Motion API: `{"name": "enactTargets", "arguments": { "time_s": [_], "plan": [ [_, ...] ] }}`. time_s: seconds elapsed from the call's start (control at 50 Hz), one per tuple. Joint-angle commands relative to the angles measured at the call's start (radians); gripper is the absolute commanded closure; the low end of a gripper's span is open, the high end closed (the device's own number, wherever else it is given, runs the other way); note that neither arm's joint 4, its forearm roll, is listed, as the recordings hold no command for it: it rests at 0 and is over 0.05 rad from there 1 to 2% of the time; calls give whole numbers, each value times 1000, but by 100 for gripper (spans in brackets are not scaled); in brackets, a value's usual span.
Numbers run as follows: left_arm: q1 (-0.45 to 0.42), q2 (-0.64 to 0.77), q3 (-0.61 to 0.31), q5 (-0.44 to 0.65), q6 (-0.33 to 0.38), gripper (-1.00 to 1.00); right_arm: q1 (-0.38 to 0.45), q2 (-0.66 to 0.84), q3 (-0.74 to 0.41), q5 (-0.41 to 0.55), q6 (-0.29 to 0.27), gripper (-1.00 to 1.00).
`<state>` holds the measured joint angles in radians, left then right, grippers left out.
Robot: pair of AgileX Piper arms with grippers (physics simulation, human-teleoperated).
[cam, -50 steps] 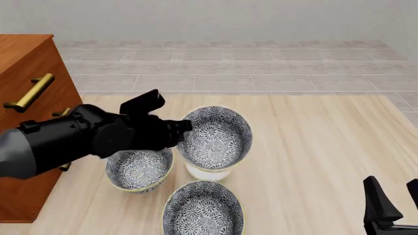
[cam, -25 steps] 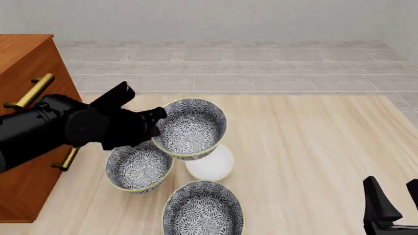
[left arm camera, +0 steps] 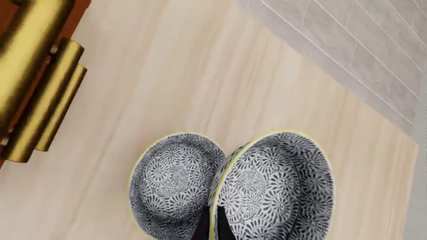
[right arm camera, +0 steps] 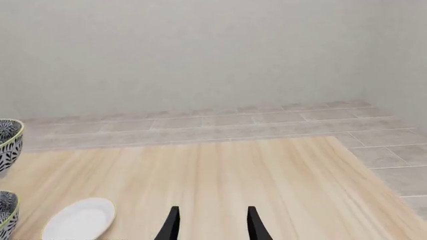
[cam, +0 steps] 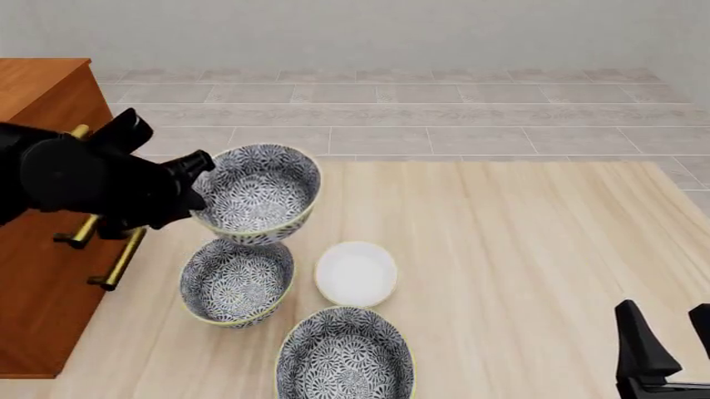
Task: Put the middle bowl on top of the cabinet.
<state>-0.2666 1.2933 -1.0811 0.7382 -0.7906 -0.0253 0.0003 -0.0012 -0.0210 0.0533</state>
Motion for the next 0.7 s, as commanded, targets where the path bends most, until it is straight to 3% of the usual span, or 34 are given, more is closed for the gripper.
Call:
{"name": "enactTargets", "arguments": {
  "time_s": [0.02, 0.34, 0.4, 0.56, 0.62, 0.7],
  "plan": [
    [34, -35, -28, 54, -13, 100, 6, 0, 0, 3, -8, -100],
    [68, -93, -88, 153, -49, 100, 12, 0, 0, 8, -15, -100],
    [121, -107, -117, 178, -13, 100, 12, 0, -1, 8, -16, -100],
    [125, -118, -151, 195, -31, 100, 13, 0, 0, 8, -17, -100],
    [188, -121, -175, 233, 7, 100, 13, 0, 0, 8, -17, -100],
    [204, -127, -183, 245, 9, 100, 12, 0, 0, 8, -17, -100]
  ]
}}
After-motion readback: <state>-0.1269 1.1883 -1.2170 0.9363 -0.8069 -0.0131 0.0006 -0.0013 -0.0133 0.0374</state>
